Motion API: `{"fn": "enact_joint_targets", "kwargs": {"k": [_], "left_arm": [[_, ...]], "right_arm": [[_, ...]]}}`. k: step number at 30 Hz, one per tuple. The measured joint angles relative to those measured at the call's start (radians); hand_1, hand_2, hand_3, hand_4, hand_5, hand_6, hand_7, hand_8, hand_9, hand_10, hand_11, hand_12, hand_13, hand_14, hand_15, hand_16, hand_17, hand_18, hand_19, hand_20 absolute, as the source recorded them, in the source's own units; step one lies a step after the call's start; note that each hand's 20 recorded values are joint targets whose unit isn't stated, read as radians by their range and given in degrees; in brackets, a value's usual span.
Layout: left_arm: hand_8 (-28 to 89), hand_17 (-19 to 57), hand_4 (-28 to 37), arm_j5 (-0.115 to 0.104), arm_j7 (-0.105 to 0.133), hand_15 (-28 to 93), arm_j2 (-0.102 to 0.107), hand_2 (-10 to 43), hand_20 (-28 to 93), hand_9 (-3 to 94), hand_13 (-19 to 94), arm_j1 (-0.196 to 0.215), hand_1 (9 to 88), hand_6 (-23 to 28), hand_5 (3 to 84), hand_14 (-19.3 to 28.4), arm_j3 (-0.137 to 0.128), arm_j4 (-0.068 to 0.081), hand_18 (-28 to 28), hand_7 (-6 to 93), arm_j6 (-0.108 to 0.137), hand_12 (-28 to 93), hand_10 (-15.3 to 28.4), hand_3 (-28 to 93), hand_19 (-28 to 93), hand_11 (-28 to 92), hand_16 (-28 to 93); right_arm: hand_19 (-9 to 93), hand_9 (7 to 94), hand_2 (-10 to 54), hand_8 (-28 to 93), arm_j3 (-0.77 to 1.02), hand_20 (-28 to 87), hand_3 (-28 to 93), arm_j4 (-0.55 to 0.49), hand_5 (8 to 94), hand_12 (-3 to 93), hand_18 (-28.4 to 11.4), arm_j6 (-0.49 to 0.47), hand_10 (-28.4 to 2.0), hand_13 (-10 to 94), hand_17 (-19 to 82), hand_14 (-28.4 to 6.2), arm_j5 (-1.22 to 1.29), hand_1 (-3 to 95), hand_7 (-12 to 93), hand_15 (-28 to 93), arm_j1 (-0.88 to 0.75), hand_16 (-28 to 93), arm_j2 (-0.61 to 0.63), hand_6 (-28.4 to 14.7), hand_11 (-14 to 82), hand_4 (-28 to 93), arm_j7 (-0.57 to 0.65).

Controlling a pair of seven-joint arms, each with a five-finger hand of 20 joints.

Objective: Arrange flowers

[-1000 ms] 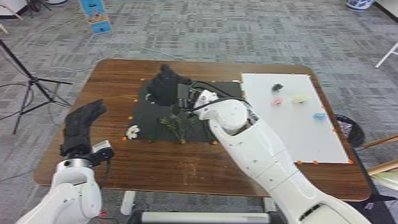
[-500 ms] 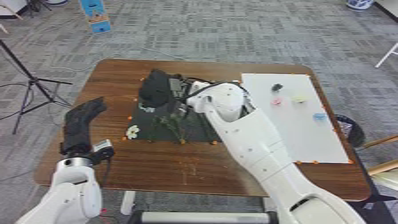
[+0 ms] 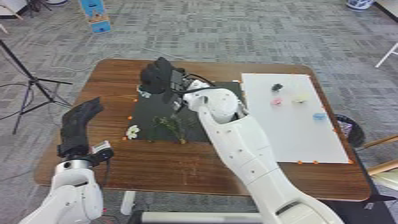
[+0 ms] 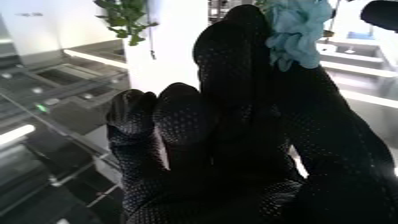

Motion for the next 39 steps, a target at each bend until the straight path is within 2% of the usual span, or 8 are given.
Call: {"fn": "enact_joint_targets", "kwargs": {"k": [8,14,20,27,39], "left_arm": [[-10,9.6,-28.3,0.001,0.003,11,-0.001,27.4,16,50.2,37,-0.001,25.5,4.1,49.5,11.8,0.011,-0.012,6.1,16.1,0.0,8,13.3,71,7,20,-3],[-10,9.4,-28.3,0.003,0.003,11,-0.001,26.9,16,50.3,37,0.006,25.2,4.1,49.7,11.8,0.012,-0.023,6.5,16.1,0.0,8,13.4,71,7,20,-3],[-10,9.2,-28.3,0.031,0.004,11,-0.003,26.3,16,50.2,37,0.008,25.0,3.9,49.9,11.7,0.02,-0.032,7.0,16.3,-0.001,8,13.4,71,7,20,-3],[-10,9.3,-28.3,0.054,0.008,11,-0.009,26.3,16,50.3,37,0.009,25.0,3.9,50.1,11.7,0.022,-0.038,6.9,16.3,-0.003,8,13.4,71,7,19,-3],[-10,9.5,-28.3,0.067,0.005,11,-0.023,26.3,16,50.5,37,0.011,25.0,3.8,50.3,11.5,0.015,-0.039,6.8,16.2,-0.009,8,13.4,71,7,19,-4]], "right_arm": [[81,77.6,8.5,6,0.061,67,55,0.036,74.3,37.3,-23.2,-0.024,-10.4,66,32,-12.6,0.0,49.2,29,76,-0.011,48,-0.041,3.7,44.5,-25,0.009],[81,77.6,8.5,7,-0.027,67,55,0.002,74.3,37.1,-23.4,-0.11,-10.5,66,32,-12.6,0.001,49.1,29,76,-0.01,48,-0.001,3.8,44.4,-25,0.027],[81,77.7,8.5,6,-0.156,67,56,-0.058,74.4,36.9,-23.4,-0.203,-10.6,66,32,-12.6,0.003,49.0,29,76,0.001,48,0.072,3.7,44.5,-25,0.121],[81,77.8,8.4,6,-0.185,67,56,-0.069,74.6,36.9,-23.6,-0.198,-10.6,67,32,-12.7,0.003,49.0,29,76,0.014,47,0.13,3.6,44.4,-25,0.144],[81,78.2,8.2,6,-0.137,67,56,-0.041,75.0,36.8,-23.6,-0.135,-10.6,67,32,-12.8,0.002,49.2,29,76,0.004,47,0.133,3.6,44.5,-25,0.149]]}}
